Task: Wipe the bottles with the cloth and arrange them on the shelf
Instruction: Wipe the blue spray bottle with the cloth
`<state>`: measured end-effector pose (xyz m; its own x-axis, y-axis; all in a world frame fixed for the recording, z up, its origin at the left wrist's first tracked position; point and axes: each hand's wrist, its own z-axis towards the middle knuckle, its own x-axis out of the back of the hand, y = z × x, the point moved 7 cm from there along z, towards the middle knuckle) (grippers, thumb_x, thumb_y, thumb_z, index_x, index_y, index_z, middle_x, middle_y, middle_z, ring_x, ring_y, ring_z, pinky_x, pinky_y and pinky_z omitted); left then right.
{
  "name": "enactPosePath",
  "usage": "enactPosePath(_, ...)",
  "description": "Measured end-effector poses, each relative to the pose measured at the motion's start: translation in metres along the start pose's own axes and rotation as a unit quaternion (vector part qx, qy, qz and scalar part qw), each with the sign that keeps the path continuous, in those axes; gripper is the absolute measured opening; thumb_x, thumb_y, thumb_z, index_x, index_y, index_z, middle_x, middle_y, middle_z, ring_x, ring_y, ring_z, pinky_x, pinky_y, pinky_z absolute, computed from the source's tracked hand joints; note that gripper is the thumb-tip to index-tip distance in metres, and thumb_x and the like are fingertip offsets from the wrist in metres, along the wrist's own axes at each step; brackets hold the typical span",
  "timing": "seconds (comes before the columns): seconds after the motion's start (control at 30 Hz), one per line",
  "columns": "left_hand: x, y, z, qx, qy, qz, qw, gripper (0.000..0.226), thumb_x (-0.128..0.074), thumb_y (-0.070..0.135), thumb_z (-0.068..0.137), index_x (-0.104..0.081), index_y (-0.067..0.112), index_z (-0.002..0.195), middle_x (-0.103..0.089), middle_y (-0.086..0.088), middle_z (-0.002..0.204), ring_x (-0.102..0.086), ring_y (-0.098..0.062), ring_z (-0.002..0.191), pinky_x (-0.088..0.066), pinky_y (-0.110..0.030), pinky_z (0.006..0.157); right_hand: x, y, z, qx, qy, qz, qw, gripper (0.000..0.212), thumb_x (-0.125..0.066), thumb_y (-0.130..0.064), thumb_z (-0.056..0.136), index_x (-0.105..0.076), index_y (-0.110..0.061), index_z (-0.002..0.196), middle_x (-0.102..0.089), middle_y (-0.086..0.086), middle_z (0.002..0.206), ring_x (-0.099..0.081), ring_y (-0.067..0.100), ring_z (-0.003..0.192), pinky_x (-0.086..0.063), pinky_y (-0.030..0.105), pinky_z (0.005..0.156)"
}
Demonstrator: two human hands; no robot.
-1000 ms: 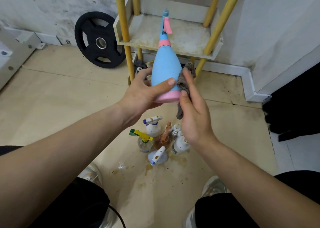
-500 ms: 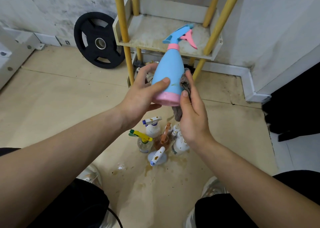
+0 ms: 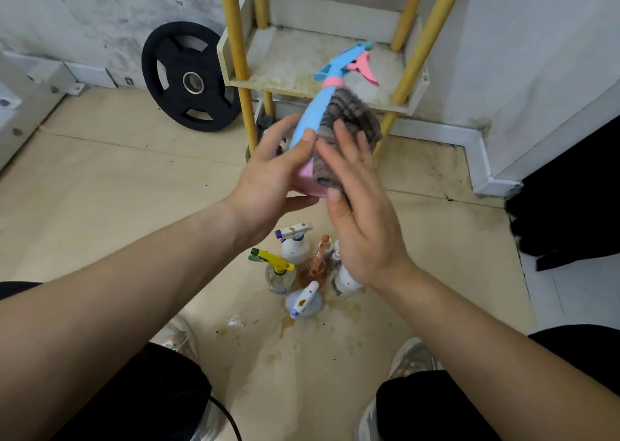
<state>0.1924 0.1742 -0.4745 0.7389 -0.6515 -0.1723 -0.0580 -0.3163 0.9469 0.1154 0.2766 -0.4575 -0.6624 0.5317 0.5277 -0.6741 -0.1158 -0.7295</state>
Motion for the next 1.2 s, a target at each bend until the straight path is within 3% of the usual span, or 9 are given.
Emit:
enactPosePath(0.13, 0.005, 0.006, 0.002, 0.008, 0.023, -0.021, 0.999, 0.035, -0.059, 0.039, 0.100, -0.055, 0.037, 0.135, -0.072, -0.010, 0.112, -0.060, -0.024, 0.086, -0.058, -0.039, 0.070, -0.005, -0.008, -0.011, 0.029, 0.000, -0.037, 0.999, 0.048, -0.039, -0.017, 0.105, -0.043, -0.003, 0.150, -0.027, 0.015, 0.164, -0.014, 0.037, 0.156, -0.018, 0.046, 0.127)
enactPosePath(0.3, 0.001, -0.003, 0.000, 0.010, 0.027, -0.004, 1.000, 0.041, -0.066, 0.038, 0.096, -0.053, 0.038, 0.136, -0.071, -0.007, 0.119, -0.072, -0.024, 0.089, -0.058, -0.055, 0.090, -0.001, 0.010, -0.011, -0.057, 0.041, -0.004, 0.998, 0.051, -0.038, -0.022, 0.106, -0.036, -0.007, 0.155, -0.022, 0.008, 0.167, -0.019, 0.022, 0.156, -0.023, 0.039, 0.126)
enactPosePath(0.37, -0.002, -0.005, -0.002, 0.008, 0.024, 0.004, 1.000, 0.044, -0.066, 0.038, 0.096, -0.052, 0.039, 0.137, -0.071, -0.007, 0.120, -0.074, -0.025, 0.096, -0.059, -0.053, 0.090, 0.002, 0.026, -0.009, -0.121, 0.062, 0.056, 0.989, 0.053, -0.037, -0.029, 0.107, -0.032, -0.020, 0.158, -0.022, 0.001, 0.168, -0.020, 0.011, 0.155, -0.025, 0.028, 0.124)
enactPosePath(0.47, -0.008, -0.008, -0.006, 0.001, 0.007, 0.021, 1.000, 0.048, -0.067, 0.036, 0.096, -0.047, 0.039, 0.140, -0.068, -0.013, 0.121, -0.074, -0.027, 0.098, -0.062, -0.043, 0.083, 0.000, 0.041, -0.007, -0.200, 0.084, 0.188, 0.958, 0.048, -0.040, -0.046, 0.101, -0.036, -0.060, 0.147, -0.030, -0.012, 0.165, -0.029, 0.014, 0.153, -0.031, 0.049, 0.122)
enactPosePath(0.53, -0.010, -0.009, -0.007, 0.004, 0.010, 0.017, 1.000, 0.046, -0.065, 0.035, 0.097, -0.048, 0.038, 0.140, -0.067, -0.012, 0.121, -0.074, -0.028, 0.099, -0.063, -0.039, 0.080, -0.005, 0.044, -0.009, -0.234, 0.085, 0.232, 0.940, 0.046, -0.043, -0.050, 0.097, -0.039, -0.067, 0.139, -0.038, -0.013, 0.160, -0.038, 0.021, 0.148, -0.034, 0.055, 0.118)
enactPosePath(0.7, 0.005, -0.003, 0.002, 0.042, 0.055, -0.027, 0.997, 0.036, -0.052, 0.019, 0.100, -0.065, 0.039, 0.127, -0.067, 0.002, 0.127, -0.069, -0.030, 0.102, -0.058, -0.049, 0.090, -0.001, 0.045, -0.010, -0.265, 0.117, 0.314, 0.904, 0.048, -0.034, -0.013, 0.111, -0.032, -0.023, 0.158, -0.046, 0.003, 0.152, -0.062, -0.005, 0.109, -0.051, 0.016, 0.085)
enactPosePath(0.9, 0.001, -0.011, 0.002, 0.068, -0.020, -0.083, 0.994, 0.035, -0.061, 0.029, 0.096, -0.066, 0.004, 0.120, -0.072, -0.010, 0.120, -0.068, -0.019, 0.107, -0.055, -0.033, 0.097, 0.004, 0.052, -0.007, -0.318, 0.116, 0.360, 0.869, 0.044, -0.039, -0.017, 0.110, -0.040, -0.019, 0.155, -0.052, 0.008, 0.149, -0.067, 0.007, 0.113, -0.061, 0.037, 0.085)
enactPosePath(1.0, 0.002, -0.016, 0.001, 0.095, -0.047, -0.107, 0.989, 0.045, -0.068, 0.036, 0.088, -0.064, 0.006, 0.121, -0.069, -0.013, 0.127, -0.065, -0.026, 0.117, -0.055, -0.036, 0.100, 0.005, 0.052, -0.006, -0.316, 0.115, 0.309, 0.890, 0.053, -0.046, -0.029, 0.100, -0.044, -0.027, 0.153, -0.050, -0.001, 0.153, -0.054, 0.017, 0.136, -0.048, 0.053, 0.109)
enactPosePath(1.2, -0.001, -0.009, 0.004, 0.048, -0.031, -0.062, 0.996, 0.064, -0.078, 0.040, 0.079, -0.046, 0.014, 0.128, -0.073, -0.008, 0.113, -0.072, -0.027, 0.102, -0.059, -0.042, 0.087, 0.007, 0.036, -0.009, -0.293, 0.131, 0.307, 0.896, 0.059, -0.043, -0.028, 0.097, -0.040, -0.020, 0.155, -0.049, 0.000, 0.154, -0.050, 0.016, 0.139, -0.042, 0.048, 0.116)
